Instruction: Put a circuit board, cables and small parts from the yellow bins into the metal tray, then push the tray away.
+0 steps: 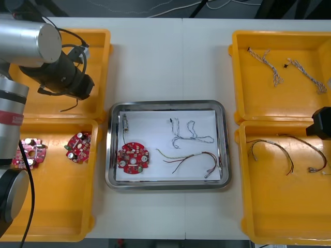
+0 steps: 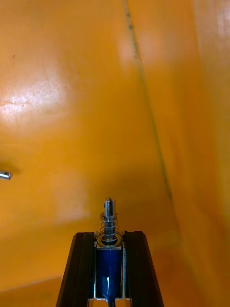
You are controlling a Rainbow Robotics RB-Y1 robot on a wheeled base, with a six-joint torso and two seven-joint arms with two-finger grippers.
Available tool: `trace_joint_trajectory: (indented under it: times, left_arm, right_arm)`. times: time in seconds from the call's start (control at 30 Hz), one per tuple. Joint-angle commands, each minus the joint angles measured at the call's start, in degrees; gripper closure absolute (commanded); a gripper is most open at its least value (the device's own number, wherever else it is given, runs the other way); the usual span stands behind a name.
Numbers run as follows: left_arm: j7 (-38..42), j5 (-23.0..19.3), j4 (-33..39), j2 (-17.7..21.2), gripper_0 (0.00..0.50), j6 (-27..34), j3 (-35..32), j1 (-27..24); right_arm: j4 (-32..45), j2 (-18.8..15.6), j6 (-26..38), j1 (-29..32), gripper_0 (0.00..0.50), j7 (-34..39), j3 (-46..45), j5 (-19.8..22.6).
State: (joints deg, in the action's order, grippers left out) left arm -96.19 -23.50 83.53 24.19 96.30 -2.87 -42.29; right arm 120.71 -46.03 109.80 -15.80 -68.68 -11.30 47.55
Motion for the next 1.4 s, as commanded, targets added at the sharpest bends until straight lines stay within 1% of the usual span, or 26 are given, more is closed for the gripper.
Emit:
trace_joint_trajectory:
  times: [0.03,0.2,0.43,0.6,0.83,0.87,1.0,1.17,1.4]
  left_arm:
    - [3.1,-1.6,5.9,2.0,0.5,4.6,-1.2,-1.7]
    - [6.8,-2.9,9.5,2.0,0.5,8.6,-1.0,-1.7]
    - [15.4,-3.6,15.0,2.0,0.5,13.6,1.0,-1.7]
    - [20.5,-4.0,18.3,2.0,0.5,13.7,3.0,-0.9]
    - [28.2,-4.6,23.2,2.0,0.5,13.7,6.1,1.8]
    - [29.4,-4.6,23.8,2.0,0.5,13.7,6.8,2.3]
    - [33.6,-3.9,24.7,2.0,0.5,10.1,10.3,4.1]
    - [36.6,-0.9,24.7,1.6,0.5,8.9,14.1,4.6]
    - [39.1,0.3,24.8,1.4,0.5,3.7,18.2,6.7]
  right_arm:
    - [1.7,-2.6,0.2,0.8,0.0,1.8,-1.7,0.5]
    - [1.7,-2.6,0.2,0.8,0.0,1.8,-1.7,0.5]
    - [1.7,-2.6,0.2,0.8,0.0,1.8,-1.7,0.5]
    - [1.7,-2.6,0.2,0.8,0.0,1.8,-1.7,0.5]
    - [1.7,-2.6,0.2,0.8,0.0,1.8,-1.7,0.5]
    - [1.7,-2.6,0.2,0.8,0.0,1.8,-1.7,0.5]
    - [1.7,-2.6,0.2,0.8,0.0,1.8,-1.7,0.5]
    - [1.7,-2.6,0.2,0.8,0.0,1.8,-1.7,0.5]
    - [1.7,-2.6,0.2,0.8,0.0,1.8,-1.7,0.5]
